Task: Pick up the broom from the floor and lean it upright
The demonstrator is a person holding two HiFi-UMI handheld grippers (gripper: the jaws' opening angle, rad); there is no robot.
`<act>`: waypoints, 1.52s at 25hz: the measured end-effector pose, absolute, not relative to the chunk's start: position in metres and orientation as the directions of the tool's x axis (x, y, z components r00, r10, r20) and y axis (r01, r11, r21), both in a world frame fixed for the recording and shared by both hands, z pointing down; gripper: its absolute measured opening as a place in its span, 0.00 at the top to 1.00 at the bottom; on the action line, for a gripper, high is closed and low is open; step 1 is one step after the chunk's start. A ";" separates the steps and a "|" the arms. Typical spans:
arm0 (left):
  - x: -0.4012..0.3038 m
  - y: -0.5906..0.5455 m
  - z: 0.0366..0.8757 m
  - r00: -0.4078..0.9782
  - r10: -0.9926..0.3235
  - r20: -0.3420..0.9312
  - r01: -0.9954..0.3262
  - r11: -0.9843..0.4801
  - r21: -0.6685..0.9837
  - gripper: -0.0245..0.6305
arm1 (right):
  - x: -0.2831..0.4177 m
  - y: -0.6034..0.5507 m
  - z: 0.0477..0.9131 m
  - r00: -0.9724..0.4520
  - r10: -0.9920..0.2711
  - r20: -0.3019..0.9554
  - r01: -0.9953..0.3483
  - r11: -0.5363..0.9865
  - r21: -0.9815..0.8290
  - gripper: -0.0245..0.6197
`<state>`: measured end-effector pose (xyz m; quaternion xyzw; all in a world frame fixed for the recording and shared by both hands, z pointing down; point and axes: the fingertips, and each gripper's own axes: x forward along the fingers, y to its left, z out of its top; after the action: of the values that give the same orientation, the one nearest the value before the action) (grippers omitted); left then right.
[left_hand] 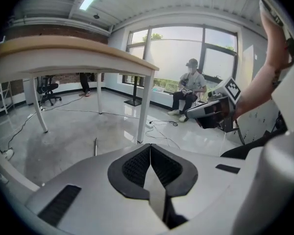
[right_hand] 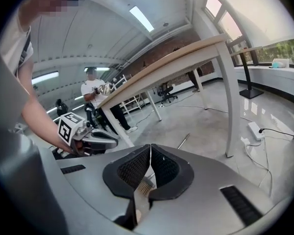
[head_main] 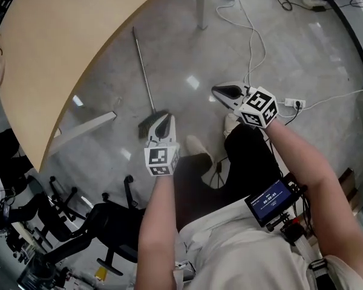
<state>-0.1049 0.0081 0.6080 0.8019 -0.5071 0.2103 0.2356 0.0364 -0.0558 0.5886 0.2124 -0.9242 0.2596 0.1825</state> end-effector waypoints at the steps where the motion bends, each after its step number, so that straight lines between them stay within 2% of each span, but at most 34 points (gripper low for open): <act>1: -0.111 0.001 0.623 0.385 -0.719 0.579 -0.918 -0.362 0.161 0.95 | 0.029 -0.061 0.596 -0.850 -0.293 0.439 -0.477 0.781 -0.404 0.93; 8: -0.159 -0.043 0.722 0.311 -0.729 0.610 -0.940 -0.329 0.086 0.95 | -0.026 -0.097 0.644 -0.906 -0.246 0.344 -0.392 0.794 -0.464 0.93; 13: -0.196 -0.075 0.789 0.332 -0.699 0.634 -0.934 -0.335 0.121 0.95 | -0.057 -0.120 0.686 -0.913 -0.172 0.369 -0.328 0.847 -0.418 0.93; 16: -0.226 -0.087 0.837 0.322 -0.647 0.691 -0.931 -0.349 0.106 0.95 | -0.070 -0.137 0.708 -0.914 -0.160 0.372 -0.327 0.835 -0.443 0.93; 19: -0.262 -0.087 0.899 0.243 -0.573 0.783 -0.951 -0.300 0.076 0.95 | -0.081 -0.146 0.725 -0.923 -0.128 0.363 -0.295 0.842 -0.451 0.93; 23: -0.295 -0.084 0.976 0.164 -0.472 0.866 -0.976 -0.204 0.074 0.95 | -0.081 -0.159 0.758 -0.899 -0.102 0.426 -0.285 0.875 -0.391 0.93; 27: -0.315 -0.090 1.026 0.142 -0.437 0.888 -0.984 -0.163 0.077 0.94 | -0.072 -0.167 0.783 -0.872 -0.107 0.478 -0.302 0.886 -0.353 0.93; 28: -0.319 -0.096 1.035 0.143 -0.433 0.890 -0.984 -0.163 0.079 0.93 | -0.069 -0.169 0.785 -0.865 -0.114 0.488 -0.310 0.886 -0.344 0.93; 29: -0.322 -0.104 1.042 0.145 -0.430 0.891 -0.983 -0.167 0.079 0.83 | -0.066 -0.170 0.787 -0.857 -0.120 0.500 -0.318 0.888 -0.333 0.93; 30: -0.325 -0.113 1.048 0.145 -0.430 0.891 -0.982 -0.174 0.076 0.79 | -0.062 -0.170 0.788 -0.848 -0.126 0.515 -0.327 0.889 -0.321 0.93; 38: -0.337 -0.166 1.089 0.096 -0.439 0.893 -0.985 -0.170 0.022 0.78 | -0.038 -0.152 0.804 -0.809 -0.117 0.576 -0.358 0.875 -0.325 0.93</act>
<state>-0.3366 -0.1664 1.0894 0.6548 -0.5438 0.3954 0.3451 -0.0376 -0.1519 0.8043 0.1281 -0.9266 0.2144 0.2813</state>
